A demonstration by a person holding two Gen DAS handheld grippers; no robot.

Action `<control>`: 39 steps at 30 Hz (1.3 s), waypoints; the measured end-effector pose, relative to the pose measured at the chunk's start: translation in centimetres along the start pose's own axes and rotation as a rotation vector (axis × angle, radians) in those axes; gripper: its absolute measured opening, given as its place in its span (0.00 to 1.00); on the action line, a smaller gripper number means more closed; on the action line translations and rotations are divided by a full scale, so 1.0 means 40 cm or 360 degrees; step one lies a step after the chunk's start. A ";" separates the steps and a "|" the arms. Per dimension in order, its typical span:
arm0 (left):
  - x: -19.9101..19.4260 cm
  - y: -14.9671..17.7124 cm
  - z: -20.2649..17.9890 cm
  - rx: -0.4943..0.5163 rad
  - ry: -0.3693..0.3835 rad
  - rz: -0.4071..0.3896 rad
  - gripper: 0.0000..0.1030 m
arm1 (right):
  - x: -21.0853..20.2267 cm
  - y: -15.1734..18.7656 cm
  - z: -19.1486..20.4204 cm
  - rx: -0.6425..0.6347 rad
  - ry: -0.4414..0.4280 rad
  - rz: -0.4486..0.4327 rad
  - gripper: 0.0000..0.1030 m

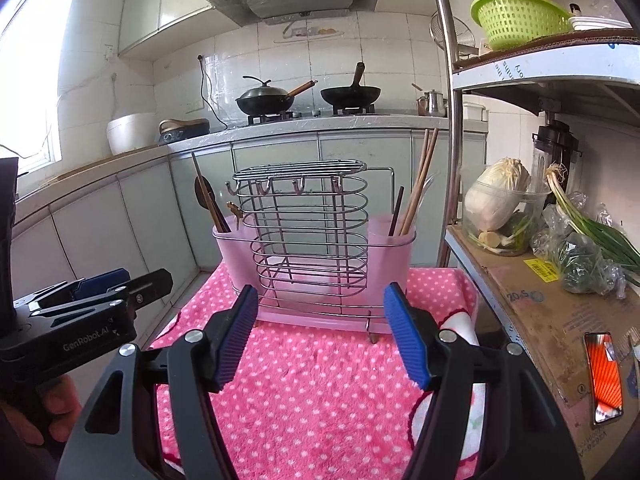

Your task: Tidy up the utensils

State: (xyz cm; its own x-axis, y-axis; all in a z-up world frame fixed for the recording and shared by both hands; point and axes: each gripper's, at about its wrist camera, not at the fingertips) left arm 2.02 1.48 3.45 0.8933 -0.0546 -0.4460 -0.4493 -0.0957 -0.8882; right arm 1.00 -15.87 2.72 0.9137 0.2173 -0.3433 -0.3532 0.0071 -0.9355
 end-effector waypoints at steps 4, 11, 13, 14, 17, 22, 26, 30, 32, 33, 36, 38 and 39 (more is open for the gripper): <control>0.003 0.002 -0.002 0.0007 -0.0007 0.0007 0.61 | 0.005 0.000 0.001 -0.0007 -0.0005 0.0010 0.64; 0.008 0.004 -0.003 0.0005 -0.0014 0.0018 0.61 | 0.011 0.001 0.005 -0.0029 -0.0010 0.0027 0.64; 0.010 0.005 -0.002 0.0007 -0.0016 0.0021 0.61 | 0.014 0.001 0.007 -0.0034 -0.0013 0.0032 0.64; 0.011 0.005 -0.003 0.0009 -0.0016 0.0024 0.61 | 0.015 0.001 0.008 -0.0036 -0.0014 0.0034 0.64; 0.014 0.005 -0.001 0.0009 -0.0016 0.0028 0.61 | 0.018 0.001 0.010 -0.0044 -0.0014 0.0039 0.64; 0.013 0.005 0.001 0.0007 -0.0016 0.0024 0.61 | 0.021 -0.001 0.013 -0.0051 -0.0015 0.0042 0.64; 0.013 0.006 0.001 0.0017 -0.0012 0.0022 0.61 | 0.021 -0.001 0.013 -0.0053 -0.0011 0.0040 0.64; 0.014 0.008 0.000 0.0025 -0.0005 0.0030 0.61 | 0.023 0.001 0.012 -0.0051 -0.0009 0.0045 0.64; 0.014 0.008 0.001 0.0024 -0.0004 0.0031 0.61 | 0.022 0.001 0.012 -0.0050 -0.0009 0.0045 0.64; 0.014 0.008 0.001 0.0023 -0.0003 0.0032 0.61 | 0.022 0.001 0.012 -0.0051 -0.0010 0.0045 0.64; 0.015 0.008 0.000 0.0028 -0.0009 0.0031 0.61 | 0.021 0.001 0.012 -0.0052 -0.0010 0.0044 0.64; 0.018 0.009 -0.001 0.0029 -0.0008 0.0035 0.61 | 0.022 0.001 0.012 -0.0050 -0.0010 0.0045 0.64; 0.018 0.010 -0.001 0.0029 -0.0009 0.0036 0.61 | 0.022 0.001 0.012 -0.0052 -0.0009 0.0045 0.64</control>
Point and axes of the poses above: each gripper's, at about its wrist camera, not at the fingertips, and x roughly the way its jaws point, z to its left, y to its underside, and after that the axes turned 4 degrees about -z, right-handed
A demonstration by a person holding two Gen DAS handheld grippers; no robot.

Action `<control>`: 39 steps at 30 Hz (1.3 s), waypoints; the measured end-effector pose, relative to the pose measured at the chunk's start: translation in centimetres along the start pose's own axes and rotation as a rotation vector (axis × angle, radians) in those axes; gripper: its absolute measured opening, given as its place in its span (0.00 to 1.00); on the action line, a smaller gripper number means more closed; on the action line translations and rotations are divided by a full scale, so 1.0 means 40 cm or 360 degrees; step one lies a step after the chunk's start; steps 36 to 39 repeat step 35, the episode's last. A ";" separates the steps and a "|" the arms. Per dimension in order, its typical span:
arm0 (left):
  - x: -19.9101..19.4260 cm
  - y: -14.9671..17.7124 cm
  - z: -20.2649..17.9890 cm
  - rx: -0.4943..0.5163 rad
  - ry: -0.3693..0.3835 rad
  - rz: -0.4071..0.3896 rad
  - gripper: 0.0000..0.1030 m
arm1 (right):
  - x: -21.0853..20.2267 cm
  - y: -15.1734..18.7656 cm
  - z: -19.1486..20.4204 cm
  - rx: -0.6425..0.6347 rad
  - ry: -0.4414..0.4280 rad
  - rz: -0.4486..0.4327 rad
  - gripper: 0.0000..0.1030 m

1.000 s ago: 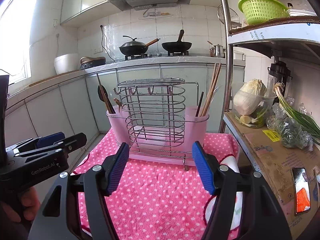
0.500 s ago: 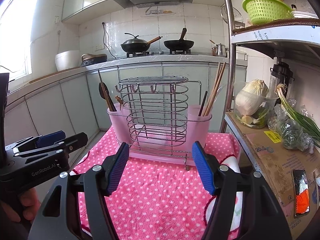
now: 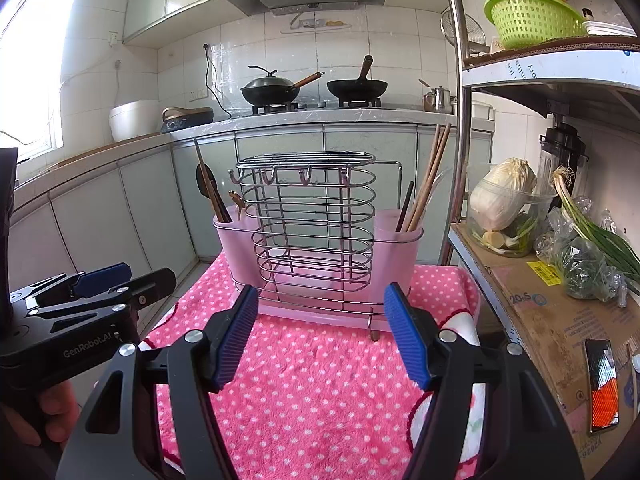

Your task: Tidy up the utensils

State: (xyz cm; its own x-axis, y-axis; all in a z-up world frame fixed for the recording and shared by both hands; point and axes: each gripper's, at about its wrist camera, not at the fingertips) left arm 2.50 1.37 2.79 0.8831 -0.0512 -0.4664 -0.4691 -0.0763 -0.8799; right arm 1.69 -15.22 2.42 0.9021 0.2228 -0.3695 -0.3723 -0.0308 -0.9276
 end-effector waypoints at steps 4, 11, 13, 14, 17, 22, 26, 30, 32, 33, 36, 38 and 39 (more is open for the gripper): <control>0.004 0.002 -0.001 0.0003 -0.0003 0.0008 0.61 | 0.000 0.000 -0.001 0.0002 0.0000 0.0001 0.64; 0.009 0.003 -0.001 0.0006 -0.0002 0.0015 0.61 | 0.001 0.001 -0.003 0.0002 0.0002 0.0000 0.64; 0.012 0.004 -0.002 0.0011 -0.0001 0.0021 0.61 | 0.001 0.001 -0.003 0.0003 0.0002 0.0001 0.64; 0.014 0.004 -0.003 0.0014 0.0000 0.0023 0.61 | 0.002 0.001 -0.004 0.0005 0.0002 0.0001 0.64; 0.019 0.006 -0.005 0.0015 0.0003 0.0034 0.61 | 0.004 0.005 -0.007 0.0006 0.0005 0.0005 0.64; 0.022 0.008 -0.008 0.0027 -0.0010 0.0030 0.61 | 0.006 0.006 -0.009 0.0008 0.0006 0.0007 0.64; 0.024 0.007 -0.007 0.0026 -0.0016 0.0033 0.61 | 0.011 0.010 -0.014 0.0014 0.0010 0.0010 0.64; 0.029 0.007 -0.003 0.0006 -0.0025 0.0042 0.61 | 0.017 0.013 -0.016 0.0014 0.0013 0.0017 0.64; 0.032 0.008 -0.003 0.0004 -0.0026 0.0046 0.61 | 0.018 0.014 -0.017 0.0015 0.0015 0.0018 0.64; 0.034 0.008 -0.003 0.0006 -0.0027 0.0048 0.61 | 0.018 0.013 -0.017 0.0015 0.0014 0.0019 0.64; 0.035 0.008 -0.004 0.0006 -0.0024 0.0049 0.61 | 0.019 0.014 -0.018 0.0015 0.0015 0.0020 0.64; 0.035 0.008 -0.004 0.0006 -0.0024 0.0049 0.61 | 0.019 0.014 -0.018 0.0015 0.0015 0.0020 0.64; 0.035 0.008 -0.004 0.0006 -0.0024 0.0049 0.61 | 0.019 0.014 -0.018 0.0015 0.0015 0.0020 0.64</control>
Point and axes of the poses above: each gripper's, at about its wrist camera, not at the fingertips, and x roughly the way its jaws point, z to its left, y to its underside, and after that the axes turned 4 degrees about -z, right-handed
